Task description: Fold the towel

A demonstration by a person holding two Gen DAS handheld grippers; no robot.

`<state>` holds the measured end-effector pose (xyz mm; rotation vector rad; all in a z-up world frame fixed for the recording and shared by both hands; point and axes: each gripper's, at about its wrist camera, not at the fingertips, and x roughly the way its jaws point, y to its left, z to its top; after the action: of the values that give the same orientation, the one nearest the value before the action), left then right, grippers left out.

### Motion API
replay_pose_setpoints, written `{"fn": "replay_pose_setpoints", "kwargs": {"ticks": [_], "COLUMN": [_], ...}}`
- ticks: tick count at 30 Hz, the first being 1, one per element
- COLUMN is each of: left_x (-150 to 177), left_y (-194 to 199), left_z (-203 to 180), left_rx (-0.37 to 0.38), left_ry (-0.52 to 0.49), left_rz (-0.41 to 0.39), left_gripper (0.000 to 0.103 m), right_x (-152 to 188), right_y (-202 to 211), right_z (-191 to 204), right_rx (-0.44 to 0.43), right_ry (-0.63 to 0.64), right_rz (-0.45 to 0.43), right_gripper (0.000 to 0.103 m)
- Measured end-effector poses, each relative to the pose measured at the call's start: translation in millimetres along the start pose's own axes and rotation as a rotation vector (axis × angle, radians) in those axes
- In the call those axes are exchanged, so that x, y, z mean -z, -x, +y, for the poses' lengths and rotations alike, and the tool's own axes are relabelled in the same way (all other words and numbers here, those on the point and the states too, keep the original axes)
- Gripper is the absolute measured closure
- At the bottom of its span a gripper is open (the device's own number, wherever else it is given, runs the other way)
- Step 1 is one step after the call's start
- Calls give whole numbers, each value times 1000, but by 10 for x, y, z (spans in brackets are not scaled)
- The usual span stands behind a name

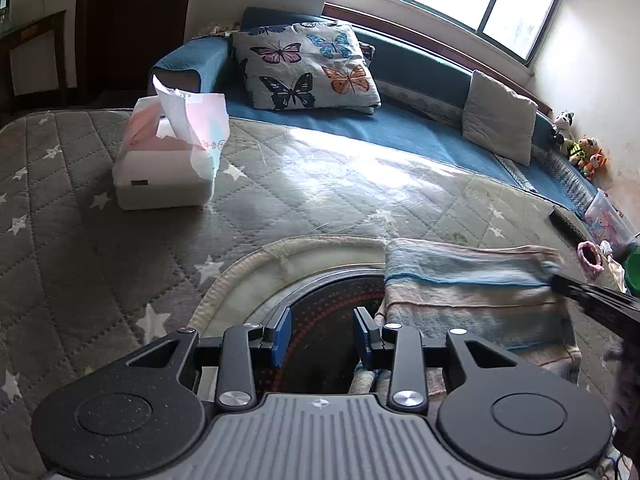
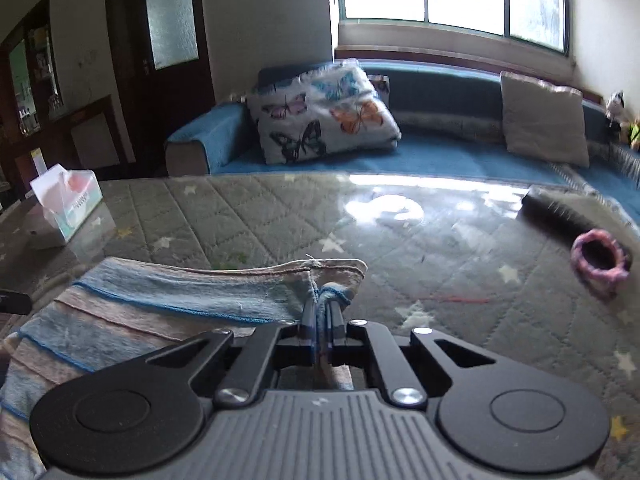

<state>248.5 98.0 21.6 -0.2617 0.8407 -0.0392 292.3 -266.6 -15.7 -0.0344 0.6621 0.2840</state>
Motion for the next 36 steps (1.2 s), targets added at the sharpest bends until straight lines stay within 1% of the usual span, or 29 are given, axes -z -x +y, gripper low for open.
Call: {"fn": "replay_pose_setpoints", "kwargs": {"ticks": [4, 6, 8, 9, 14, 16, 18, 19, 21, 22, 23, 24, 27, 32, 34, 36], "left_x": [-12, -16, -19, -24, -48, -54, -43, -35, -20, -8, 7, 17, -9, -262, -343, -368], "left_y": [26, 21, -5, -25, -218, -315, -415, -458, -528, -542, -545, -529, -381, -16, 35, -18], "left_z": [-64, -116, -181, -220, -399, -457, -484, -495, -512, -525, -543, -560, -553, -264, -113, 12], "left_rx": [20, 31, 39, 43, 50, 53, 68, 74, 107, 121, 129, 128, 90, 1, -25, -67], "left_ry": [-13, -26, -40, -49, -102, -121, -129, -129, -132, -138, -147, -160, -194, -143, -116, -102], "left_rz": [-11, -10, -6, -3, 23, 37, 54, 62, 77, 79, 76, 64, -19, -182, -213, -217], "left_gripper": [66, 66, 65, 62, 56, 56, 58, 59, 77, 83, 96, 99, 101, 101, 101, 101], "right_x": [75, 137, 228, 273, 571, 659, 697, 718, 737, 739, 736, 721, 626, 286, 166, 71], "right_y": [426, 605, 734, 782, 820, 814, 811, 810, 800, 795, 793, 787, 756, 724, 614, 461], "right_z": [-139, -230, -324, -365, -542, -609, -648, -642, -637, -637, -637, -628, -585, -519, -497, -483], "right_rx": [33, 56, 76, 83, 116, 120, 108, 105, 100, 99, 98, 98, 100, 109, 122, 135], "right_ry": [-25, -40, -59, -67, -98, -117, -131, -129, -128, -129, -129, -124, -99, -67, -61, -57], "right_rz": [-60, -69, -55, -46, 38, 67, 79, 81, 85, 86, 85, 83, 64, -26, -46, -52], "right_gripper": [99, 99, 99, 99, 99, 99, 99, 99, 99, 99, 99, 99, 99, 99, 99, 99]}}
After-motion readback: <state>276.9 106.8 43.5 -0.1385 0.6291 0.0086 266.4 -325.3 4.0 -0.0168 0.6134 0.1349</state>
